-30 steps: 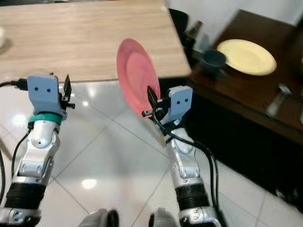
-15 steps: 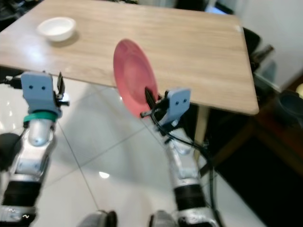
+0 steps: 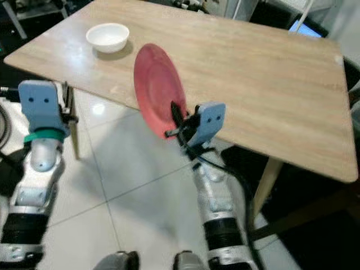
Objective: Setting the table
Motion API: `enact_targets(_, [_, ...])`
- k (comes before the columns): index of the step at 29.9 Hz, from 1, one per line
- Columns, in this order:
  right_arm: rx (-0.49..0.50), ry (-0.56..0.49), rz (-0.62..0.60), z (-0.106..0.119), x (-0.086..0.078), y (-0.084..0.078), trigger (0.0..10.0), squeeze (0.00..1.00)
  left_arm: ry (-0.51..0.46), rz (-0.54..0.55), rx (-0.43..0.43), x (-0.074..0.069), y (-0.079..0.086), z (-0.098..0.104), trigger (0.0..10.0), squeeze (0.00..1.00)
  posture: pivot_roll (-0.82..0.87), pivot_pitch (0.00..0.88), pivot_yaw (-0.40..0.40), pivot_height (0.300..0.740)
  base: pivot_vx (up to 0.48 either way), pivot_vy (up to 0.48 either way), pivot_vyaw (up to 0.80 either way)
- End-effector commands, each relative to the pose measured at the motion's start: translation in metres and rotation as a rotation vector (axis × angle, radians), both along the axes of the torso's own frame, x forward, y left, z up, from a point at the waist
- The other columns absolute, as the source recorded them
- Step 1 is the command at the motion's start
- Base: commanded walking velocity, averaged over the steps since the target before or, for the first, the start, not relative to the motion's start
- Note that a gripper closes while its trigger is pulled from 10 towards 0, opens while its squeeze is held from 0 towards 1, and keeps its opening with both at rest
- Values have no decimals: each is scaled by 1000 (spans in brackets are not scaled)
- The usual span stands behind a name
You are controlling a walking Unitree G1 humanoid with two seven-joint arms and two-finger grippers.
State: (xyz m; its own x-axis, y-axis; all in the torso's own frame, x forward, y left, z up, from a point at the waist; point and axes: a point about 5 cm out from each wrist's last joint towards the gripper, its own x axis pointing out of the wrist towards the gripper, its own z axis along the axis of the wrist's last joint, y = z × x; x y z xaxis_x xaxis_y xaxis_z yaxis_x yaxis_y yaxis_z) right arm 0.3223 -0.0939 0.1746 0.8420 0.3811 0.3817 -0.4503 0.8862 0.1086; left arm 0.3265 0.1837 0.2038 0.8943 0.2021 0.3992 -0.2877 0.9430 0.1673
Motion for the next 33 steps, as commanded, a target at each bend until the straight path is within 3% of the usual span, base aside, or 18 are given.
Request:
enact_targets(1, [11,-25,-3,7,0,-2,10000,0,2,7,6,-1,-1,-1,10000,0,2,77,82,740,289,0,0])
enact_targets(14, [18,-40,8,12,0,1,10000,0,-21,10,26,-1,-2,4,10000,0,3,83,80,740,292,0,0])
enact_targets(33, [14,-26,-5,8,-1,-1,10000,0,-23,-4,30,-1,-4,5,10000,0,-3,86,83,740,480,0,0])
